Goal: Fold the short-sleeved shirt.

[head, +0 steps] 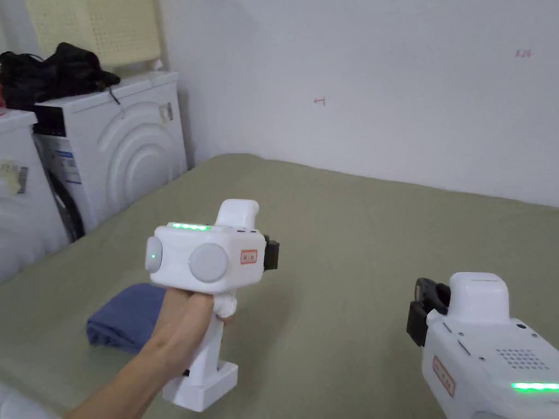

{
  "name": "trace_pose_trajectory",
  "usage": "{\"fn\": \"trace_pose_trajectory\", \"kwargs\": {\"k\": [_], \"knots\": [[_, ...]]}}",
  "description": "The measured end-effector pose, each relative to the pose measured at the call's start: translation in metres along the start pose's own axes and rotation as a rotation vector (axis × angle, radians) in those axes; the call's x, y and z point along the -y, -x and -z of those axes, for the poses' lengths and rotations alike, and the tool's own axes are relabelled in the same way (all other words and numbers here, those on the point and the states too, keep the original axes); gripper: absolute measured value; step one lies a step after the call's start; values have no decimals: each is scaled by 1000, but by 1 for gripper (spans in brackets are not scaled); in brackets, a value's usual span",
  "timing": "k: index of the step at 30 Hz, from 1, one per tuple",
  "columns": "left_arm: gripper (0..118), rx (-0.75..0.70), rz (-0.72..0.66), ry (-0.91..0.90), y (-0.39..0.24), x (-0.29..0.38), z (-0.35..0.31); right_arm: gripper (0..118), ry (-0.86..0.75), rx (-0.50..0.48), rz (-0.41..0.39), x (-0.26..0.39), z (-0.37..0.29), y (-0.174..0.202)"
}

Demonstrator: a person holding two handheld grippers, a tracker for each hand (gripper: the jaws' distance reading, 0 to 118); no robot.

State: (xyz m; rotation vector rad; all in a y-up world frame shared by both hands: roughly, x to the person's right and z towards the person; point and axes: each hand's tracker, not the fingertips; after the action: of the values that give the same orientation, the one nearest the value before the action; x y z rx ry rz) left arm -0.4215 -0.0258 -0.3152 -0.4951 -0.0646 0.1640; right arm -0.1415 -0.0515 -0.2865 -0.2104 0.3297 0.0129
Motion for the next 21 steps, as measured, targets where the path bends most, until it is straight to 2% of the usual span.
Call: {"fn": "trace_pose_trajectory", "kwargs": {"k": [3,6,9,12,16,21], "knots": [[0,-21,66,-170,-82,18,-18,0,-7,99,0,-14,-34,-48],[0,5,88,-234,-144,32,-34,0,-19,192,-19,-24,-68,-89],[0,-49,168,-331,-191,44,-47,0,-60,285,-29,-30,-103,-118],[0,-51,256,-340,-218,49,-57,0,-63,323,-26,-30,-127,-138],[0,-32,212,-327,-228,46,-66,0,-77,368,-11,-28,-146,-150],[0,-29,226,-323,-228,46,-71,0,-88,385,-2,-23,-151,-148]]}}
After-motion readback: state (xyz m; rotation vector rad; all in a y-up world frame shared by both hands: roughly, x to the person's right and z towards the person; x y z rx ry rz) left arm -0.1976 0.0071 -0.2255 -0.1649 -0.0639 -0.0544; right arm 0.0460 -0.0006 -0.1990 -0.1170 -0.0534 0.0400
